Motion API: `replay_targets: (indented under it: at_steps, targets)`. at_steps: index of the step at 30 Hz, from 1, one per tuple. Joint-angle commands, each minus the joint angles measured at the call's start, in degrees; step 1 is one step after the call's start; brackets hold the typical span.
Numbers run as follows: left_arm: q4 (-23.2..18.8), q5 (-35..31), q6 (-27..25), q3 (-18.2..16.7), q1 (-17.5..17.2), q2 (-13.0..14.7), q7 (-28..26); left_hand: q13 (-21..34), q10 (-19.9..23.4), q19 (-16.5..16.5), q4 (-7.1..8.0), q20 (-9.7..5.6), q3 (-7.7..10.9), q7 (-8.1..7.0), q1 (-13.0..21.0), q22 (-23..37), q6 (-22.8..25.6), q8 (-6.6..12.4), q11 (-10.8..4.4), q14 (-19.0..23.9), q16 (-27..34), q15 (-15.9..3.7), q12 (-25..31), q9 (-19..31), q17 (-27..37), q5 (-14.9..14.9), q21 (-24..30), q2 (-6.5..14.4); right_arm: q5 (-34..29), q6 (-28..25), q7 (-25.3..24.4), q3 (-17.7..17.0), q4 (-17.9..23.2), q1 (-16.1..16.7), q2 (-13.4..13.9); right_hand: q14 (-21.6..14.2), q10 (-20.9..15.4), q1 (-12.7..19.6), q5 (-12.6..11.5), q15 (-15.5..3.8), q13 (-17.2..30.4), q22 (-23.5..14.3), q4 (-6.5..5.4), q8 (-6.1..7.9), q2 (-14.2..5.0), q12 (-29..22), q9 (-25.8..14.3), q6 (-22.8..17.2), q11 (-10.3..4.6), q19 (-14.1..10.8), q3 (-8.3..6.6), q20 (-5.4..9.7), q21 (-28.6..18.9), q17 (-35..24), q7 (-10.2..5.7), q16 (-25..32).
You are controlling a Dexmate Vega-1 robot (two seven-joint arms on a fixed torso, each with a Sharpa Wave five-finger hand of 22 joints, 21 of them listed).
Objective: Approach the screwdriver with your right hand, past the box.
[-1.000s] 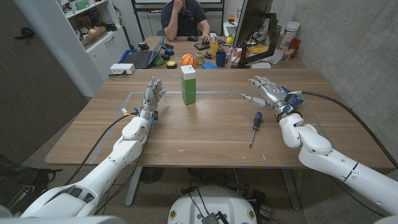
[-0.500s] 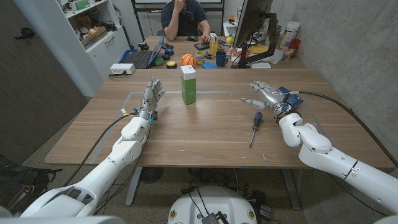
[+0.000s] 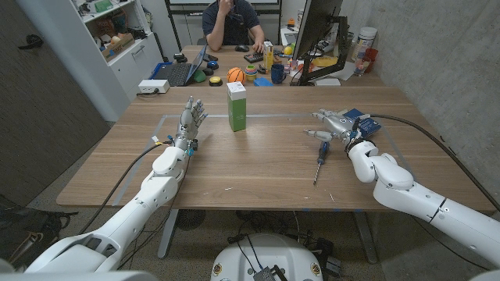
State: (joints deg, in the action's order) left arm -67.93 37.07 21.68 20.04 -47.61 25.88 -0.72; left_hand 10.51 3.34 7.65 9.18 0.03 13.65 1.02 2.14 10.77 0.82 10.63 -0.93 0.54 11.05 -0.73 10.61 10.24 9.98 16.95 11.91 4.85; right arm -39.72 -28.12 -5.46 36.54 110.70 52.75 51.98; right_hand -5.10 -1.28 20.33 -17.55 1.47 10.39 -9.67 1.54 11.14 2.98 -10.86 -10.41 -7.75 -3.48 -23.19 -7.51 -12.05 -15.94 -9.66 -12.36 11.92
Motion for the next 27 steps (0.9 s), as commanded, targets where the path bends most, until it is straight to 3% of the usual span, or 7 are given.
replay_targets:
  at_steps: [1, 5, 11, 27]
  targets:
    - [-0.11, -0.01, -0.11, -0.01, -0.23, 0.05, -0.09, 0.32, 0.38, 0.6, -0.1, 0.1, -0.1, -0.44, -0.47, 0.11, 0.24, 0.28, -0.19, 0.52, 0.28, 0.05, 0.21, 0.23, 0.18, 0.39, 0.08, 1.5, -1.07, -3.99, 5.73, 1.84, -0.12, -1.78, -0.23, -2.68, -2.25, 1.77, -0.76, -0.87, 0.03, -0.03, 0.94, 0.54, -0.03, -0.51, 0.0, -2.35, -0.73, -3.78, 0.29, -0.04, 0.57, -0.09, -0.08, 0.49]
    - [0.04, -0.03, -0.1, 0.02, -0.14, -0.01, -0.08, 0.32, 0.34, 0.59, -0.1, 0.1, -0.13, -0.47, -0.48, 0.11, 0.24, 0.29, -0.29, 0.48, 0.27, -0.01, 0.19, 0.23, 0.18, 0.41, 0.08, 1.49, -0.83, -3.62, 4.38, 1.76, -0.39, -1.65, -0.29, -4.59, -4.41, 2.86, -0.98, -2.0, 0.0, 0.02, 1.39, 0.72, -0.02, -0.64, 0.0, -4.65, -0.96, -6.63, 0.84, -0.04, 1.06, -0.06, -0.12, 0.51]
    - [0.33, -0.09, -0.14, 0.05, 0.14, -0.09, -0.09, 0.32, 0.36, 0.57, -0.1, 0.11, -0.18, -0.53, -0.49, 0.1, 0.22, 0.28, -0.2, 0.46, 0.26, -0.01, 0.19, 0.23, 0.18, 0.43, 0.05, 1.47, 0.08, -3.2, 3.49, 1.59, -0.7, -1.51, -0.39, -6.49, -7.19, 3.83, -1.23, -2.81, -0.03, 0.05, 1.74, 1.07, -0.06, -0.9, -0.02, -7.58, -1.89, -8.21, 1.42, -0.16, 2.05, -0.04, -0.12, 0.49]
    - [1.8, -0.16, 0.12, 0.24, 1.15, -0.57, 0.37, 0.32, 0.36, 0.55, -0.09, 0.19, -0.31, -0.57, -0.53, 0.09, 0.18, 0.28, -0.22, 0.49, 0.27, -0.06, 0.19, 0.23, 0.18, 0.48, 0.03, 1.42, 1.25, -2.36, 2.4, 2.02, -1.98, -2.28, -0.8, -7.0, -7.72, 3.75, -1.3, -3.19, 0.02, 0.04, 1.55, 1.35, -0.05, -0.48, -0.08, -10.24, -1.52, -8.91, 2.2, -0.1, 3.04, -0.07, -0.11, 0.11]
